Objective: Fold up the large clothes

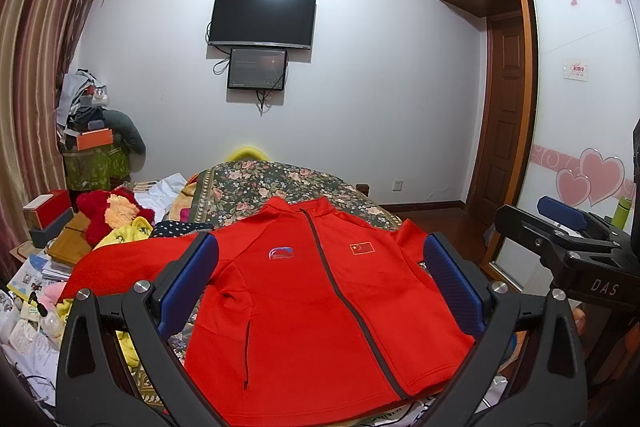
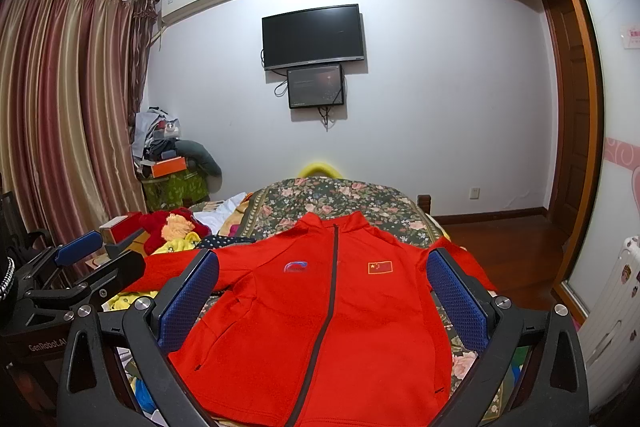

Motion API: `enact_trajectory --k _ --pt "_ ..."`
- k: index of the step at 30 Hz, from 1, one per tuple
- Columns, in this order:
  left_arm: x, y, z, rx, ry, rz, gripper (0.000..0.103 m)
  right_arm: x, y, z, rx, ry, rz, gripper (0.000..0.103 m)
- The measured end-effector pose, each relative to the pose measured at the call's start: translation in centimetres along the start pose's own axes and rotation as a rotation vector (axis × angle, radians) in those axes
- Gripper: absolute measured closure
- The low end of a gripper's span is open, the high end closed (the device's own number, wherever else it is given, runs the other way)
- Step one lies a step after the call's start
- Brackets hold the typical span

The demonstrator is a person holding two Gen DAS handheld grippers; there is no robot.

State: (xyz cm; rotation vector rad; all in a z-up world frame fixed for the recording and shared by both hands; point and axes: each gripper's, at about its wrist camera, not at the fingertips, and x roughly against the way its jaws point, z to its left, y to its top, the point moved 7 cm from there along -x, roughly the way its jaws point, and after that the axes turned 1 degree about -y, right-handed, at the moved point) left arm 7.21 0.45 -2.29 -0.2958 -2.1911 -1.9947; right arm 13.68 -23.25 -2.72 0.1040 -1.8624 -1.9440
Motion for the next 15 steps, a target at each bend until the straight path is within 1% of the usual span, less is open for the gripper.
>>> enact_trajectory --k 15 --pt "-0.58 -0.31 0.46 0.006 0.004 0.016 0.000 -0.05 -0.10 0.05 0.000 -0.001 0.000 0.000"
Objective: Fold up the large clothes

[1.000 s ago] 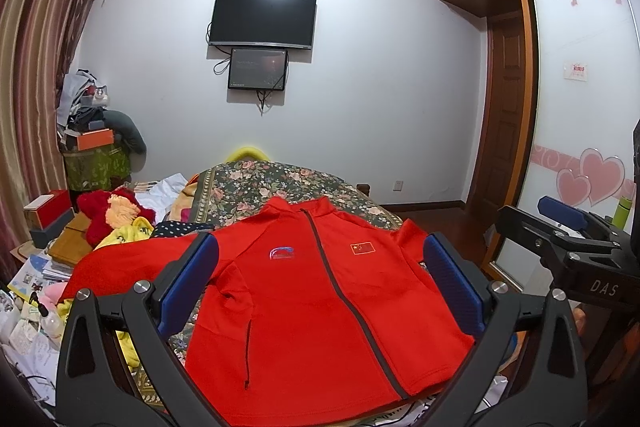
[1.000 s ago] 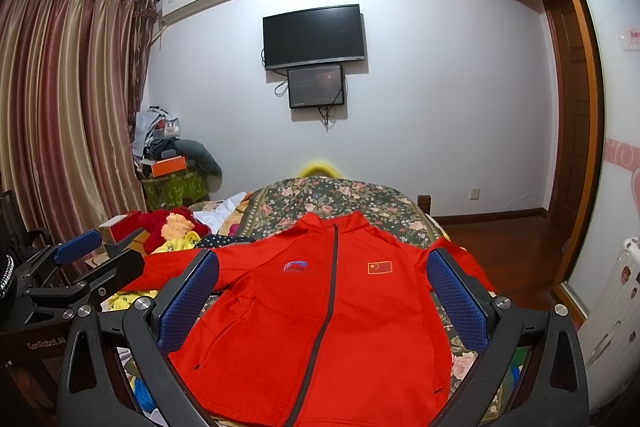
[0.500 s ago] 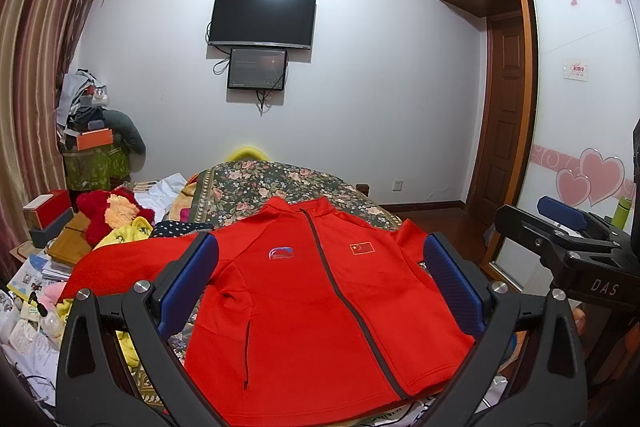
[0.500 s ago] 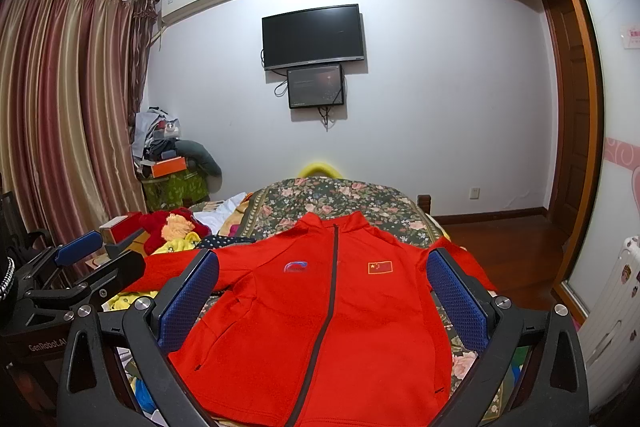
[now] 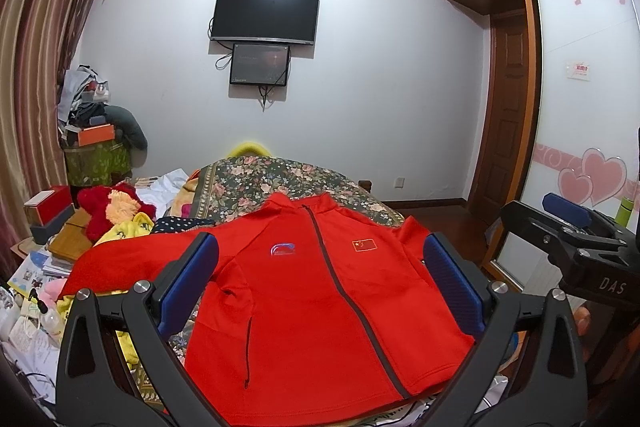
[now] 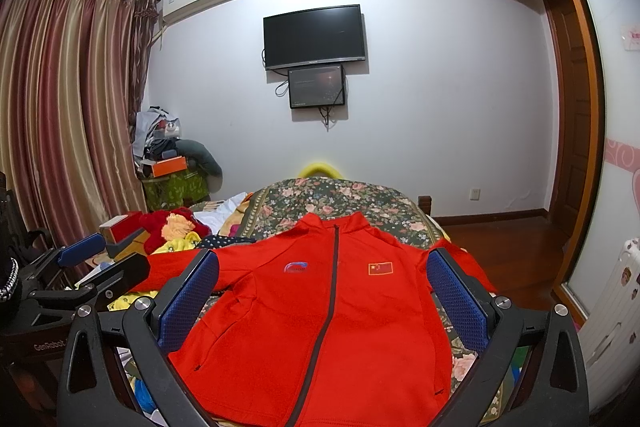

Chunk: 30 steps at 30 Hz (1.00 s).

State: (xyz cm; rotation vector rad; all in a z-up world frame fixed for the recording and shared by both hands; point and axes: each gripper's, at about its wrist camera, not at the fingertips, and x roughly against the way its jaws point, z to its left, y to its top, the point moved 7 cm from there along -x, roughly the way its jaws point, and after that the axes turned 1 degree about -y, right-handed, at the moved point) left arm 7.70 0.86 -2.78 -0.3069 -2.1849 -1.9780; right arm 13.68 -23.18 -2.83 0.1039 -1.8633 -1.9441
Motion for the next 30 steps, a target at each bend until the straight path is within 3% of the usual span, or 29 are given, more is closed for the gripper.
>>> enact_trajectory --k 18,30 --pt "-1.1 -0.3 1.5 0.013 0.003 0.009 0.000 -1.8 0.3 1.1 0.020 0.002 0.031 0.000" --pt "-5.4 0.5 6.7 0.052 0.034 0.006 0.000 -8.7 1.7 3.1 0.060 -0.006 0.069 0.000"
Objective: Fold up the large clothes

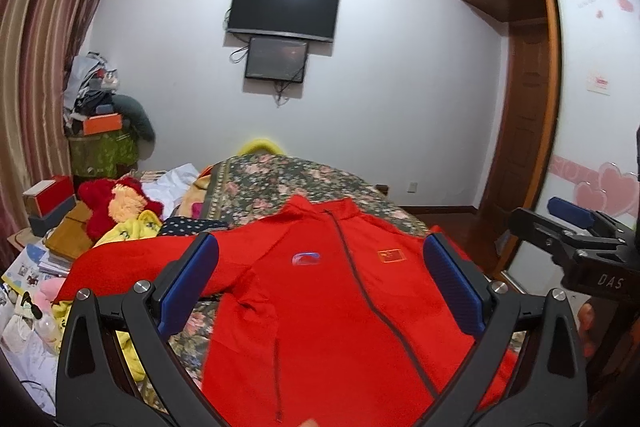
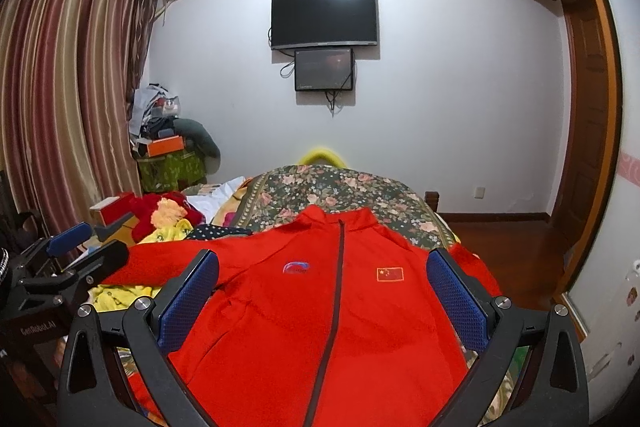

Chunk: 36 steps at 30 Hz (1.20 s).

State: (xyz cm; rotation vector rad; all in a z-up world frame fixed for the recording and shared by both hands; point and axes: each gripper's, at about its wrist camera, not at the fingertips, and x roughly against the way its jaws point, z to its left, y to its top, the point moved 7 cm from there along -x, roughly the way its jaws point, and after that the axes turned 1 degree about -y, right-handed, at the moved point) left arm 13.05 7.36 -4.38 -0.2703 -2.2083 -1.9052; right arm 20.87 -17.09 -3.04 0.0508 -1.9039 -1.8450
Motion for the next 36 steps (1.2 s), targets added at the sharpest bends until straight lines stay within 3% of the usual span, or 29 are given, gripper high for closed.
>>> enact_trajectory --k 8,15,20,23,28,32,36 --pt "-6.6 -2.3 9.9 0.126 0.098 0.106 0.000 -10.2 -0.6 1.8 0.040 -0.008 0.097 0.000" --pt "-12.7 -8.4 22.1 0.287 0.251 0.293 0.000 -20.7 -4.0 1.9 0.051 -0.039 0.244 0.000" --pt "-15.2 -13.9 29.9 0.398 0.307 0.424 0.000 -26.8 -7.6 1.7 0.089 -0.060 0.354 0.000" --pt "-15.7 -16.4 33.1 0.447 0.314 0.461 0.000 -29.0 -9.5 1.6 0.111 -0.061 0.402 0.000" --pt "-16.4 -19.2 37.3 0.586 0.274 0.470 0.001 -31.2 -12.5 2.1 0.120 -0.039 0.469 0.000" --pt "-17.0 -19.8 39.7 0.717 0.201 0.426 0.012 -31.5 -13.9 2.3 0.106 -0.024 0.507 0.000" --pt "-17.7 -20.1 42.2 0.779 0.210 0.383 0.017 -31.7 -14.7 2.0 0.084 -0.020 0.535 0.000"
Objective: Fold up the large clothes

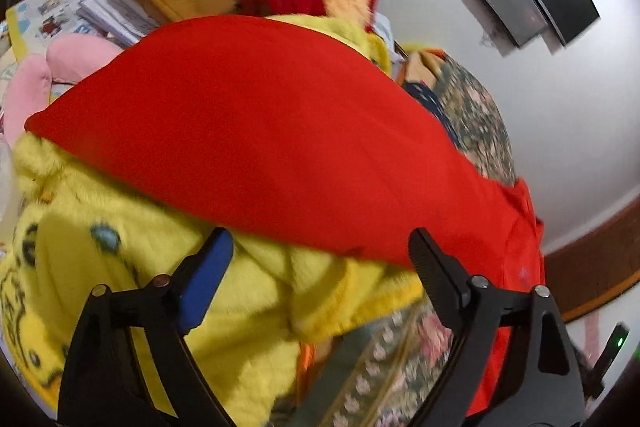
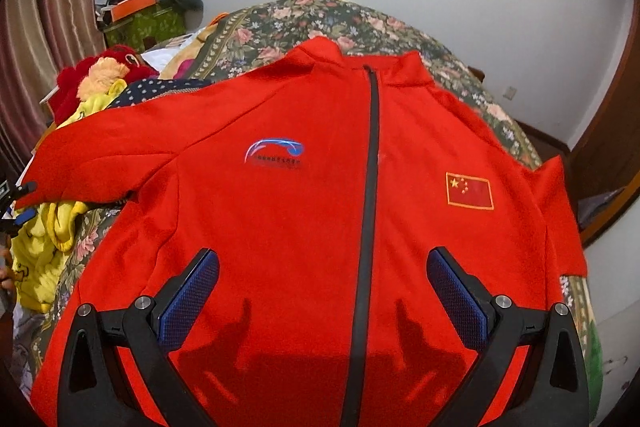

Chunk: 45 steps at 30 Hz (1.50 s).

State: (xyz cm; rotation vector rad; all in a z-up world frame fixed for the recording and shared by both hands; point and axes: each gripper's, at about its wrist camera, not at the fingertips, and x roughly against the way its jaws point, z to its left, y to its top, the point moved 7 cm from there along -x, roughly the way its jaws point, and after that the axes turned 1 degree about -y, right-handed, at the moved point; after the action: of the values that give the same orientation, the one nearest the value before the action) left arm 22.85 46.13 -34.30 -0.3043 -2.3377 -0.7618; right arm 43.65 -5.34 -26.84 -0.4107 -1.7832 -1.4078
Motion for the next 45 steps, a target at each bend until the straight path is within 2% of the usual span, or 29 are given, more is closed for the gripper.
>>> enact_trajectory --k 3,5,6,7,10,11,13,17,19,23,27,30,33,37,39,41,45 --pt "-0.5 1.4 1.2 0.051 0.011 -0.022 0.027 0.0 0.0 -0.2 -0.020 0.010 0.007 0.000" --pt "-0.4 2.2 1.9 0.072 0.038 -0.055 0.043 0.1 0.0 -0.3 -0.025 0.010 0.005 0.000" --pt "-0.3 2.6 2.5 0.080 0.048 -0.067 0.047 0.2 0.1 -0.4 -0.026 0.008 0.003 0.000" --pt "-0.2 2.9 2.6 0.081 0.064 -0.077 0.055 0.4 0.2 -0.5 -0.027 0.005 0.001 0.000" --pt "0.6 3.7 2.1 0.022 0.161 -0.114 0.074 1.1 0.6 -0.7 -0.028 0.002 -0.011 0.000" --pt "1.3 4.1 1.2 -0.030 0.211 -0.136 0.080 1.4 0.8 -0.8 -0.029 0.002 -0.016 0.000" --pt "2.3 4.8 -0.2 -0.103 0.260 -0.168 0.085 2.1 1.1 -1.1 -0.031 0.008 -0.027 0.000" --pt "5.2 7.4 -6.2 -0.288 0.296 -0.286 0.092 3.5 1.8 -1.8 -0.034 0.012 -0.060 0.000" --pt "5.8 8.6 -9.0 -0.340 0.288 -0.317 0.093 4.3 2.0 -2.2 -0.036 0.012 -0.078 0.000" --pt "6.4 11.3 -17.3 -0.437 0.221 -0.367 0.096 5.6 2.2 -3.3 -0.048 0.025 -0.107 0.000" --pt "6.4 11.6 -25.1 -0.527 0.132 -0.402 0.098 6.3 2.0 -5.0 -0.067 0.032 -0.126 0.000" --pt "5.4 10.4 -32.3 -0.617 0.082 -0.421 0.099 6.4 1.6 -6.3 -0.088 0.041 -0.128 0.000" --pt "4.5 8.1 -37.9 -0.676 0.045 -0.438 0.099 6.3 1.1 -8.1 -0.123 0.059 -0.122 0.000" --pt "1.9 3.4 -44.3 -0.753 -0.037 -0.395 0.099 6.0 0.5 -10.4 -0.182 0.089 -0.112 0.000" --pt "-0.5 -0.1 -47.4 -0.793 -0.090 -0.325 0.099 5.8 0.1 -11.9 -0.230 0.105 -0.107 0.000" --pt "-2.5 -2.9 -49.0 -0.826 -0.113 -0.270 0.099 5.6 -0.3 -13.3 -0.274 0.130 -0.104 0.000" --pt "-7.8 -10.4 -51.5 -0.913 -0.135 -0.125 0.099 5.3 -1.5 -15.3 -0.322 0.173 -0.084 0.000"
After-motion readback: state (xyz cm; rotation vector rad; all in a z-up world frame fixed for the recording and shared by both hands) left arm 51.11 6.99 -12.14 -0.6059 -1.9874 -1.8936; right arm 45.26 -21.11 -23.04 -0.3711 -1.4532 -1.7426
